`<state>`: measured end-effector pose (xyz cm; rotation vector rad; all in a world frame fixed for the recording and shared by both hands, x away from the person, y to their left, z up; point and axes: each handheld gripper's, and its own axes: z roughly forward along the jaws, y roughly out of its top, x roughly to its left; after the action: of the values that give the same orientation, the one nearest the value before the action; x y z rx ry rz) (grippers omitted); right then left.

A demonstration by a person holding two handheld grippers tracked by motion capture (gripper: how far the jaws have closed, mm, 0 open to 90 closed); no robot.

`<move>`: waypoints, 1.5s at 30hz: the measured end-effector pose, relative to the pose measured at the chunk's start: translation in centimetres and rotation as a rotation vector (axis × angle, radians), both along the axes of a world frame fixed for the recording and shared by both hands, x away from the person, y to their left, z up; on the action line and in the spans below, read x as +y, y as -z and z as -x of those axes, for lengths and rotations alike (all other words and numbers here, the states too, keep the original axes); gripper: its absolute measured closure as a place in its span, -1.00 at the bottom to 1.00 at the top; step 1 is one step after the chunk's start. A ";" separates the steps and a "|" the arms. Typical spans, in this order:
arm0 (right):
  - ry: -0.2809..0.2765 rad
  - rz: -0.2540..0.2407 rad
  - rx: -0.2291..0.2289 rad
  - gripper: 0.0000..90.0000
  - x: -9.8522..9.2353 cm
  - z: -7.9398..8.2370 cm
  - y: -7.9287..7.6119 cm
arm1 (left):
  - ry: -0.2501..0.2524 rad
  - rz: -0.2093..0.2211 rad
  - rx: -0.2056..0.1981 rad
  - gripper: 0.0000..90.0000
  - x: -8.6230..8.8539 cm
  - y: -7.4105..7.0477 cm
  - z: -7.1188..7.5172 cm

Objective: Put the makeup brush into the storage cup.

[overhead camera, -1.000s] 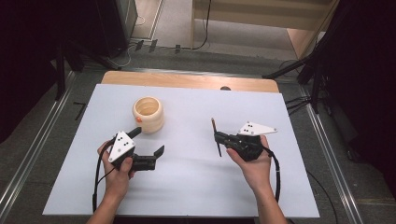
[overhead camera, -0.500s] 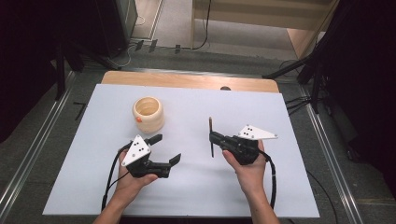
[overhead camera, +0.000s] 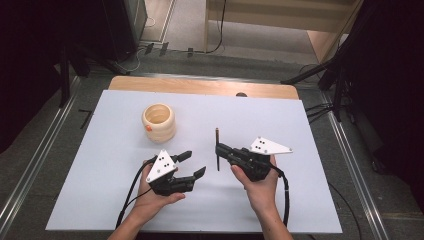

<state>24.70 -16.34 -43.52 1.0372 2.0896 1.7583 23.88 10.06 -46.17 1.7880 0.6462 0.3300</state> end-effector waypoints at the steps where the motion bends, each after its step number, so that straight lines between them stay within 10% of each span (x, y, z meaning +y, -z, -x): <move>1: -0.003 -0.005 -0.004 0.88 0.2 0.1 0.0 | 0.010 0.003 0.005 -0.22 -0.2 0.0 0.0; 24: -0.066 -0.028 -0.017 0.88 2.7 0.9 0.5 | 0.116 0.065 0.171 0.89 -0.9 0.3 -0.6; 37: -0.074 -0.060 -0.052 0.64 2.3 1.1 -0.6 | 0.170 -0.009 0.151 0.91 -1.7 0.6 0.0; 45: -0.049 -0.060 -0.054 0.87 1.5 1.3 -1.3 | 0.175 -0.027 0.142 0.91 -1.9 0.8 0.1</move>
<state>23.43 -14.82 -42.24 0.9501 2.0585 1.8611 23.76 8.16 -46.97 1.8908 0.5810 0.0937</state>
